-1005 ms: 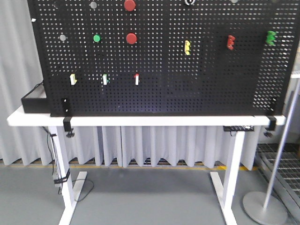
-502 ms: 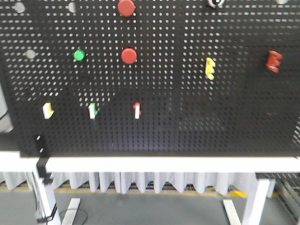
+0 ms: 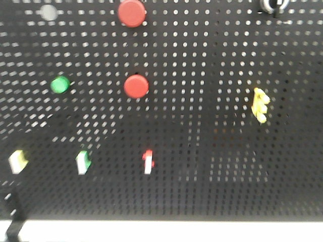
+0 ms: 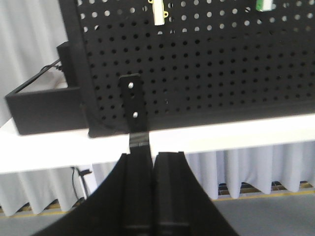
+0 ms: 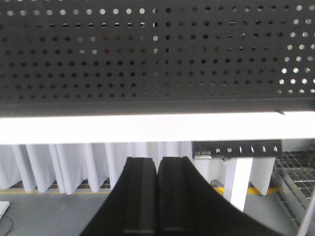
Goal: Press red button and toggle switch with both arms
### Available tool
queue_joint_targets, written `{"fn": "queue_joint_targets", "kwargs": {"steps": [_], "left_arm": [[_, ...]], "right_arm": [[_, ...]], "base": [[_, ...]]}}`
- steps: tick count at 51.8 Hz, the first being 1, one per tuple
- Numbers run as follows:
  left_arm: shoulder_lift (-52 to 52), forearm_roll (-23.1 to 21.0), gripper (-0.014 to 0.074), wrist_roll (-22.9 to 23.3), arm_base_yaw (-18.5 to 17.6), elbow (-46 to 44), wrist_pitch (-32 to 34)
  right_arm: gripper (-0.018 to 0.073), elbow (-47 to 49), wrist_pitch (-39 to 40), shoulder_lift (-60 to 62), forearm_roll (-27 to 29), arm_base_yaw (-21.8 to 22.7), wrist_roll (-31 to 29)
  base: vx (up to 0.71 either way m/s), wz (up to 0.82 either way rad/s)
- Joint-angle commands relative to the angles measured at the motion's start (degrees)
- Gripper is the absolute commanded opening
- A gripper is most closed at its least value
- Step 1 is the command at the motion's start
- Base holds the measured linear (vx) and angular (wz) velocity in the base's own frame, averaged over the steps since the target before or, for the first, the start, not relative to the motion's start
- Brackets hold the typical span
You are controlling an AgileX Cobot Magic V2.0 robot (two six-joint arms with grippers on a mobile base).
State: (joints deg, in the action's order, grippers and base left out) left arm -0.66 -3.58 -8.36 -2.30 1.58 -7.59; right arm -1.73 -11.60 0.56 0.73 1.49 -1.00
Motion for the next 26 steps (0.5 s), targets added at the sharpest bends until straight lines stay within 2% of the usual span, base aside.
{"fn": "queue_joint_targets", "kwargs": {"steps": [1, 26], "left_arm": [[-0.9, -0.2, 0.0001, 0.5, 0.0, 2.0, 4.4], [-0.9, -0.2, 0.0001, 0.5, 0.0, 2.0, 4.4]], "right_arm": [[-0.0003, -0.7, 4.6, 1.0, -0.3, 0.4, -0.2], [-0.0003, -0.7, 4.6, 1.0, -0.3, 0.4, -0.2]], "base": [[0.24, -0.06], [0.10, -0.03]]}}
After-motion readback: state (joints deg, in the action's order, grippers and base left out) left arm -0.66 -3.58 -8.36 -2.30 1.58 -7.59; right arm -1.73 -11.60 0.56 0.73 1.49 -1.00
